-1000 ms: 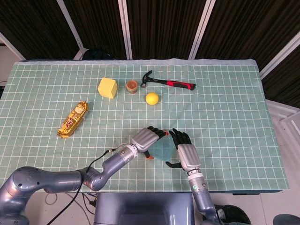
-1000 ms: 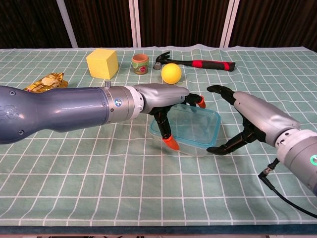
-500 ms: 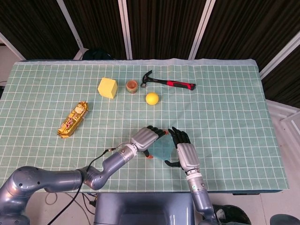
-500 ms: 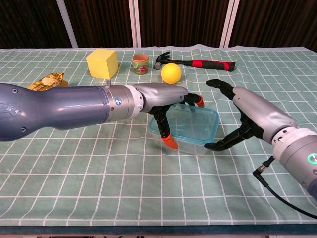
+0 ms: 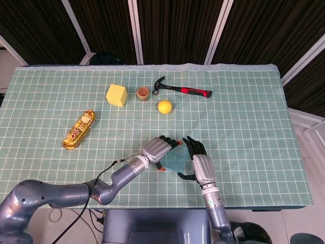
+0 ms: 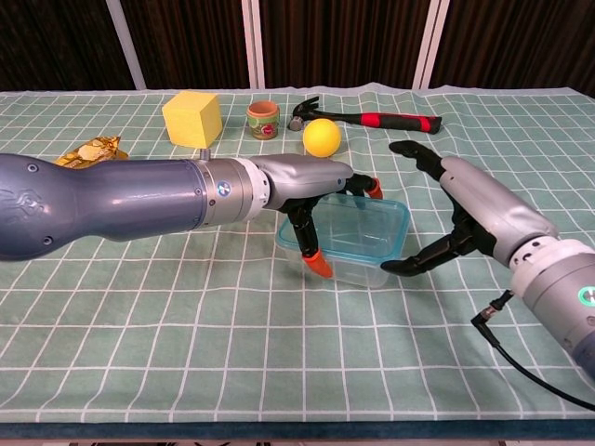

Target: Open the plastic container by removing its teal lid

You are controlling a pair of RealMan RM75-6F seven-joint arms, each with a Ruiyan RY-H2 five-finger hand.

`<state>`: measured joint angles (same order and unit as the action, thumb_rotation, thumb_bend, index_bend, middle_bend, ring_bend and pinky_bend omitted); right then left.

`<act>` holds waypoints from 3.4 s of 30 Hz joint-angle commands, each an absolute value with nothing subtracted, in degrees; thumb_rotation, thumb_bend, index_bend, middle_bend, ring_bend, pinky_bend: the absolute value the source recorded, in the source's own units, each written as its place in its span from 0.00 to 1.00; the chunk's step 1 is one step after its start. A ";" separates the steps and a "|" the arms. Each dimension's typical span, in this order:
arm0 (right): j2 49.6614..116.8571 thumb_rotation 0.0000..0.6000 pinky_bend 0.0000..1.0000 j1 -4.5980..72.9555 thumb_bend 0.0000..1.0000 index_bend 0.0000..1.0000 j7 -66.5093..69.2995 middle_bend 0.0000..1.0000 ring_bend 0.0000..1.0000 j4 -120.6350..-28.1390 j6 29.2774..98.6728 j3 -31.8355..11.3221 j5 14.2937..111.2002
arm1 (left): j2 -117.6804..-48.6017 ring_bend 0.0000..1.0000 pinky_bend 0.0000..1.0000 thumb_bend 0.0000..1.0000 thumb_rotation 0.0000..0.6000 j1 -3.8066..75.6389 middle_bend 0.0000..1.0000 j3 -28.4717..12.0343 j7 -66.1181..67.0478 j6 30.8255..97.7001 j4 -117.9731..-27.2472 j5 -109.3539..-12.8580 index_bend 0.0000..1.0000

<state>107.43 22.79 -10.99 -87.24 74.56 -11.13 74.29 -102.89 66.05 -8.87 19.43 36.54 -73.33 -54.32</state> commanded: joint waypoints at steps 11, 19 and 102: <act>107.82 1.00 0.00 22.93 0.24 0.00 -12.48 0.00 0.00 -89.53 74.66 -13.02 71.73 | -102.92 0.28 0.45 0.11 1.00 66.47 0.25 -8.37 21.45 37.45 -74.23 -53.19 0.16; 108.03 1.00 0.00 23.17 0.24 0.00 -13.27 0.00 0.00 -90.76 74.76 -14.24 70.23 | -102.98 0.28 0.46 0.11 1.00 67.09 0.25 -8.20 23.31 37.82 -74.55 -51.31 0.15; 109.90 1.00 0.00 22.90 0.81 0.71 -7.76 0.14 0.00 -81.66 76.53 -13.54 73.96 | -96.30 0.00 0.13 0.02 1.00 70.45 0.00 -7.88 18.30 37.43 -81.03 -47.33 0.00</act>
<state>109.89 22.89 -7.75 -81.66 76.52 -13.53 73.95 -96.39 70.54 -7.80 18.40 37.34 -80.95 -47.23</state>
